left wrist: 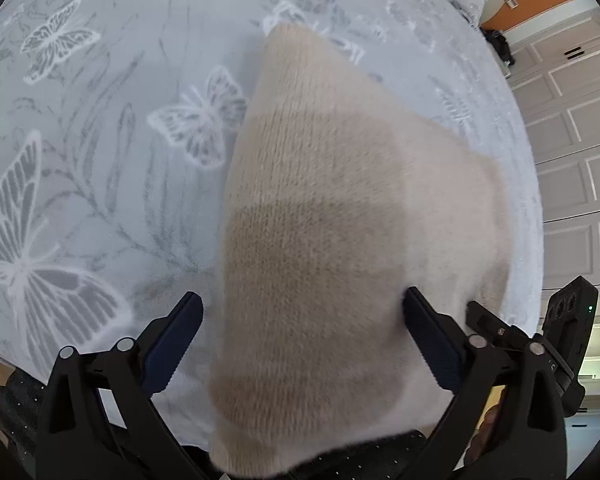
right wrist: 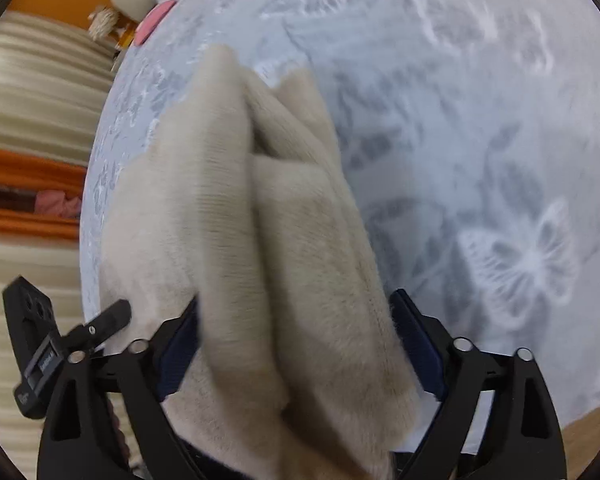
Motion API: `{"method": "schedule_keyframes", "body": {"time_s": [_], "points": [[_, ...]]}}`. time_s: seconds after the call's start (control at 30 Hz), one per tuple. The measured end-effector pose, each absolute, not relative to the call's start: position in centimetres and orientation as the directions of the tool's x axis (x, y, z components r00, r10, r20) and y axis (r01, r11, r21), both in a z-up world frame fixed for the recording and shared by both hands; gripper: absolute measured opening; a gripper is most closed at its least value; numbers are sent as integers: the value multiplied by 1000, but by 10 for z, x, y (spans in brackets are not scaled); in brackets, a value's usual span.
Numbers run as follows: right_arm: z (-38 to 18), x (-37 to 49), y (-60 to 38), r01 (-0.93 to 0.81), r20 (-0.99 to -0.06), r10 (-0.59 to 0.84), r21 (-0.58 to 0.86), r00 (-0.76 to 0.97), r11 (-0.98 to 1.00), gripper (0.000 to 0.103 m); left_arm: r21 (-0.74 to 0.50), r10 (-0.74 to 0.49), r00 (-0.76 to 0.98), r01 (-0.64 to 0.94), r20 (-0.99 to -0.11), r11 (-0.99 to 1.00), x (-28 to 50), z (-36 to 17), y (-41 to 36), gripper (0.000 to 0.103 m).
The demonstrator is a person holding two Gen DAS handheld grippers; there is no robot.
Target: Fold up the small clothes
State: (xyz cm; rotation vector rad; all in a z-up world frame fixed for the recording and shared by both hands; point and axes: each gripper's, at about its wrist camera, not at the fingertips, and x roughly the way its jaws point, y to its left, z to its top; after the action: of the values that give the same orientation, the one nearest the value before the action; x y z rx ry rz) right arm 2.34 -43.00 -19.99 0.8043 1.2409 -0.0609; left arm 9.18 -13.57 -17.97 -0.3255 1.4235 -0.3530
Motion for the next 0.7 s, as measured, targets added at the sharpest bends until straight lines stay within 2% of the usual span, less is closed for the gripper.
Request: {"method": "schedule_keyframes", "body": {"time_s": [0.07,0.23,0.33,0.37,0.4,0.47,0.5,0.53,0.57,0.63,0.7], "points": [[-206,19,-431,470,-836,386,542,391,697,98,-434,-435,101,31,-895,900,92,-187,-137,98],[-207,14,-423,465,-837,354,531,416,708,98,-494,-491,69,-30,-868,869,94,-204,-134,98],[-207,12,-421,471,-831,354,540,429,697,97,-503,-501,75,-13,-862,864,94,-205,-136,98],[-205,11,-421,465,-825,360,549,435,695,90,-504,-502,73,-7,-862,864,96,-204,-138,96],[-204,11,-420,448,-809,380,571,449,688,64,-513,-511,70,-3,-857,859,96,-202,-138,91],[-198,9,-420,440,-796,390,588,463,679,55,-513,-512,69,9,-856,859,98,-193,-142,73],[-194,9,-418,434,-798,382,583,467,687,49,-507,-507,70,21,-859,862,99,-188,-145,69],[-187,7,-416,431,-799,371,577,474,694,45,-496,-498,76,45,-864,867,97,-179,-146,60],[-183,6,-415,431,-798,365,576,479,695,43,-490,-493,80,56,-866,870,96,-174,-148,55],[-171,3,-412,430,-795,353,576,494,695,36,-475,-482,98,85,-871,876,93,-156,-151,50],[-157,-2,-408,421,-785,347,582,512,695,34,-460,-473,117,118,-873,880,89,-141,-154,49]]}}
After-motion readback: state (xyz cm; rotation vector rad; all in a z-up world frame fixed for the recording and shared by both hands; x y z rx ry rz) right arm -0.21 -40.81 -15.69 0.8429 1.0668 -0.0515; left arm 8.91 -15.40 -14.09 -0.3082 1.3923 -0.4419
